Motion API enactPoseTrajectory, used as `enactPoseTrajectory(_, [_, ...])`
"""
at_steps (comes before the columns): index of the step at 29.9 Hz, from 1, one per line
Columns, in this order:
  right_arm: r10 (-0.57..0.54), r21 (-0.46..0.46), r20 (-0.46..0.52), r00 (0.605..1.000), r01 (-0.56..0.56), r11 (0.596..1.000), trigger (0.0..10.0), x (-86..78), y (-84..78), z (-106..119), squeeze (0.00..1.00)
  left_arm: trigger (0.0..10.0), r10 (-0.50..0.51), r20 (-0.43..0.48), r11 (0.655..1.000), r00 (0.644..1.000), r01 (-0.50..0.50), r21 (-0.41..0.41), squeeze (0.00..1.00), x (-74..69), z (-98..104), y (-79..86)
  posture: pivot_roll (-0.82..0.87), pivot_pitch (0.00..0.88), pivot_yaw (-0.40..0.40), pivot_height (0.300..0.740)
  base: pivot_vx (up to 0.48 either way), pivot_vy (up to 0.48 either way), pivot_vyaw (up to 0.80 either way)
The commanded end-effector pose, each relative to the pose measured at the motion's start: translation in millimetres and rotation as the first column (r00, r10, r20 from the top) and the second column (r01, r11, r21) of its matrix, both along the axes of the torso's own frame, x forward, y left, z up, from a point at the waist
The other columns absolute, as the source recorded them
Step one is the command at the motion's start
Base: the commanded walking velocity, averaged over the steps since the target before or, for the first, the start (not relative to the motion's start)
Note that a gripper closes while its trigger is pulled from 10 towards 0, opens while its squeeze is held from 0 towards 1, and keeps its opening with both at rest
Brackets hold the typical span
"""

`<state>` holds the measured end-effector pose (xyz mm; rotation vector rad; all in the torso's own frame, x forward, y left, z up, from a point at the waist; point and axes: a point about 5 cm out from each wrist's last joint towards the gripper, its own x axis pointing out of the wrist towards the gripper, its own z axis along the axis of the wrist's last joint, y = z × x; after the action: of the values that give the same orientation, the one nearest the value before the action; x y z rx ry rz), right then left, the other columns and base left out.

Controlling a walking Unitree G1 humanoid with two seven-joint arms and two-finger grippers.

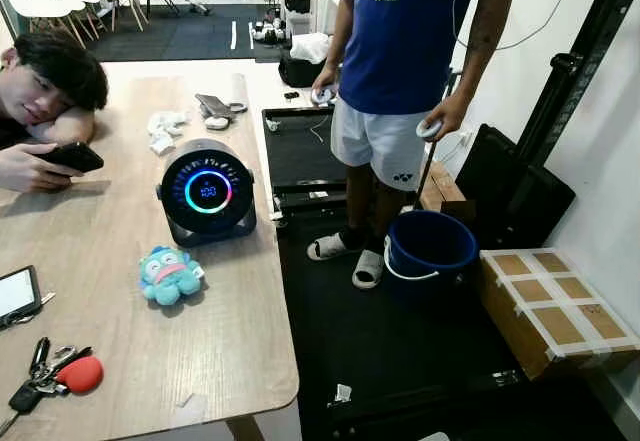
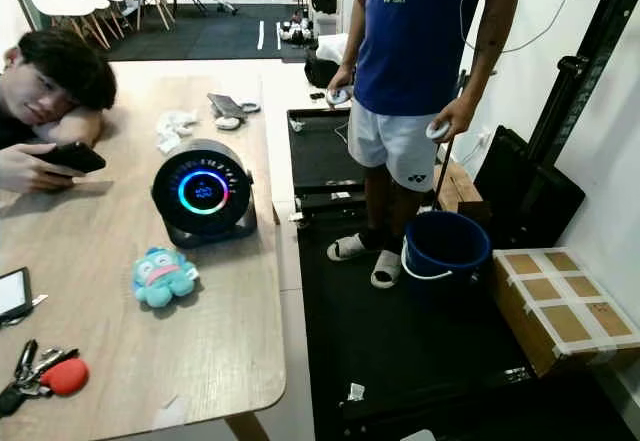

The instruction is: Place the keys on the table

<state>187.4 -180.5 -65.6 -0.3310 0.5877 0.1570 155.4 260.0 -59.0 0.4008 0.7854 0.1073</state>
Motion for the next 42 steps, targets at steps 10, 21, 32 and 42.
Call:
enactPoseTrajectory(10, [-0.004, 0.002, -0.031, 0.999, 0.004, 1.000, 10.0, -7.8, 0.6, -4.8, 0.00, 10.0, 0.000, -0.002, 1.000, 1.000, 0.000, -0.009, 0.00, -5.6, -0.8, -0.4, 0.17, 0.143, 0.003, 0.740, 0.000, 0.000, 0.00])
enactPoseTrajectory(21, [-0.004, 0.001, -0.034, 0.999, 0.004, 1.000, 10.0, -7.3, 0.5, -4.9, 0.00, 10.0, 0.007, -0.019, 1.000, 1.000, -0.007, 0.010, 0.00, -4.9, -1.9, -0.4, 0.17, 0.143, 0.003, 0.740, 0.000, -0.075, 0.00])
enactPoseTrajectory(32, [-0.004, 0.004, -0.028, 1.000, 0.004, 1.000, 10.0, -7.7, 0.8, -4.5, 0.00, 10.0, 0.013, -0.041, 1.000, 0.999, -0.013, 0.019, 0.00, -5.7, -3.3, 0.7, 0.17, 0.143, 0.005, 0.740, 0.000, -0.480, 0.00])
enactPoseTrajectory(42, [-0.004, 0.002, -0.025, 1.000, 0.004, 1.000, 10.0, -6.5, -0.1, -3.9, 0.00, 10.0, 0.038, -0.039, 0.999, 0.999, -0.038, 0.012, 0.00, -4.0, -3.1, 2.2, 0.16, 0.142, 0.001, 0.740, 0.000, -0.186, 0.00])
